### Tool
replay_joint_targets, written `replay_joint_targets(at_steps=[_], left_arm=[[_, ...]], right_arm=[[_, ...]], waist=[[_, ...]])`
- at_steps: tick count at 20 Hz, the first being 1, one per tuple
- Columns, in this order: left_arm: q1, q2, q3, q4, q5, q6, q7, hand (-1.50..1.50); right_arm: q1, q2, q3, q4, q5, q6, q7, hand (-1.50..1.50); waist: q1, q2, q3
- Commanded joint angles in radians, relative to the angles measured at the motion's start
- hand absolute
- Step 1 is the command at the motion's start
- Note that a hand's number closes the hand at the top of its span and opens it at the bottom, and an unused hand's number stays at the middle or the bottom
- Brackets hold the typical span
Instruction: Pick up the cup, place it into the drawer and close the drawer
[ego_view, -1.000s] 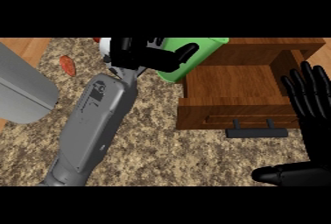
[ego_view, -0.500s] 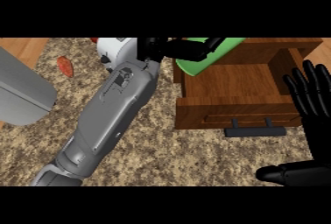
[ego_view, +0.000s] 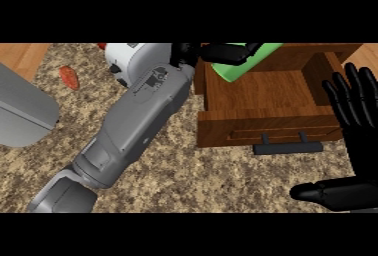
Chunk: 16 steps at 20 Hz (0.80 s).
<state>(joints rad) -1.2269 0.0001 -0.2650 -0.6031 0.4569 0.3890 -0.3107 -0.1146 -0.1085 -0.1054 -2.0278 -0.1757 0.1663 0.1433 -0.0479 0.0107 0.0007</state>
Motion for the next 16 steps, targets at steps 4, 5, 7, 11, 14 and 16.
replay_joint_targets(at_steps=[4, 5, 7, 11, 14, 16], left_arm=[[-0.019, 0.0, -0.168, 0.107, 0.09, 0.041, -0.048, 1.5], [-0.085, 0.0, -0.14, 0.155, 0.088, 0.026, -0.037, 1.5], [-0.084, 0.0, -0.163, 0.194, 0.098, 0.027, -0.053, 1.5], [-0.102, 0.0, -0.24, 0.209, 0.114, 0.063, -0.015, 1.5], [-0.14, 0.0, -0.272, 0.255, 0.097, 0.057, 0.016, 1.5], [-0.122, 0.0, -0.312, 0.244, 0.097, 0.086, 0.012, -1.5]], right_arm=[[-0.041, -0.011, -0.011, 0.065, -0.011, 0.021, -0.033, -1.5], [0.0, 0.009, 0.025, 0.025, -0.009, 0.024, -0.02, -1.5], [-0.031, 0.007, 0.037, 0.038, 0.008, 0.025, -0.03, -1.5], [-0.053, 0.009, 0.038, 0.03, 0.003, 0.012, -0.003, -1.5], [-0.023, 0.002, 0.026, 0.023, -0.028, 0.037, -0.013, -1.5], [-0.023, 0.028, 0.052, 0.044, 0.013, 0.02, -0.045, -1.5]], waist=[[-0.024, 0.005, 0.001], [-0.032, 0.007, 0.001], [-0.044, 0.012, 0.001], [-0.049, 0.011, 0.001], [-0.059, 0.014, 0.002], [-0.063, 0.015, 0.002]])
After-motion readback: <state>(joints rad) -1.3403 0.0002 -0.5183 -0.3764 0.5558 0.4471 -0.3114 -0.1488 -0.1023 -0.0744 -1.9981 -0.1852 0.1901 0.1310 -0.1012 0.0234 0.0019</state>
